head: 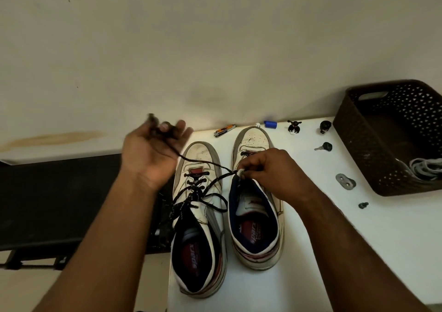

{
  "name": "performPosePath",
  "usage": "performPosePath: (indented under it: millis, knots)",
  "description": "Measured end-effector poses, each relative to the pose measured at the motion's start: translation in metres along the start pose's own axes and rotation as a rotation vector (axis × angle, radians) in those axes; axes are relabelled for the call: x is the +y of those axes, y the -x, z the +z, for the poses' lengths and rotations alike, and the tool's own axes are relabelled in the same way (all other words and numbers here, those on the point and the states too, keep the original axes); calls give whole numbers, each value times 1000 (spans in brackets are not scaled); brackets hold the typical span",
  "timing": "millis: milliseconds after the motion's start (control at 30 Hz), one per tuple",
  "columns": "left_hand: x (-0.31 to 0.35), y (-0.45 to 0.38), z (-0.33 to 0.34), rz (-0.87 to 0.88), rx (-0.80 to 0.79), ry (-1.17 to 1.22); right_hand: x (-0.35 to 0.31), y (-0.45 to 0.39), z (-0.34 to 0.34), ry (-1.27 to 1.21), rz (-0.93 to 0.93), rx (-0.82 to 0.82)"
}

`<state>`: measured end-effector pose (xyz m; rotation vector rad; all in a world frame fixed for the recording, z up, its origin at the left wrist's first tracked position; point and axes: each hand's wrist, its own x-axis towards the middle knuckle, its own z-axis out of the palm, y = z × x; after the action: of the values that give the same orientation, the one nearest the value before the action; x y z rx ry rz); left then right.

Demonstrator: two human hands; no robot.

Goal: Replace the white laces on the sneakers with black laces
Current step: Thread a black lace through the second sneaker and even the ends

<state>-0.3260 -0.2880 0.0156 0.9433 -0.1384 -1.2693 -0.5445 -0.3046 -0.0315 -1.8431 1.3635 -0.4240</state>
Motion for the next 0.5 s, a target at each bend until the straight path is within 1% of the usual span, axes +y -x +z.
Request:
performPosePath:
  millis: [33, 67, 100, 133, 167, 200, 233, 267, 300, 333, 367, 400, 500]
  knots:
    - [-11, 7, 9, -111, -75, -15, 1, 0, -1, 6, 1, 5]
    - [-19, 14, 19, -185, -120, -108, 1, 0, -1, 9, 2, 9]
    - [-24, 18, 27, -206, -162, -291, 2, 1, -1, 6, 6, 10]
    - [-28, 19, 30, -139, -218, -608, 2, 2, -2, 2, 8, 10]
    - [-32, 17, 29, -3, -276, -1008, 2, 2, -2, 3, 8, 10]
    - [-36, 14, 25, 173, -337, -1382, 3, 2, -2, 7, 3, 13]
    - [-38, 12, 22, 298, -405, -1636, 2, 2, -2, 17, -3, 16]
    - [-39, 12, 19, 316, -492, -1750, 2, 2, -3, 30, -6, 18]
    - [-40, 13, 16, 271, -569, -1802, 1, 2, -3, 41, -8, 18]
    - [-41, 12, 13, 207, -608, -1829, 0, 2, -3, 47, -7, 18]
    - [-43, 11, 11, 174, -610, -1860, -1, 2, -3, 52, -6, 18]
    - [-45, 9, 10, 184, -597, -1895, -1, 3, -4, 53, -4, 22]
    - [-53, 10, 14, 294, -553, -1951, -2, 3, -4, 87, 3, 26]
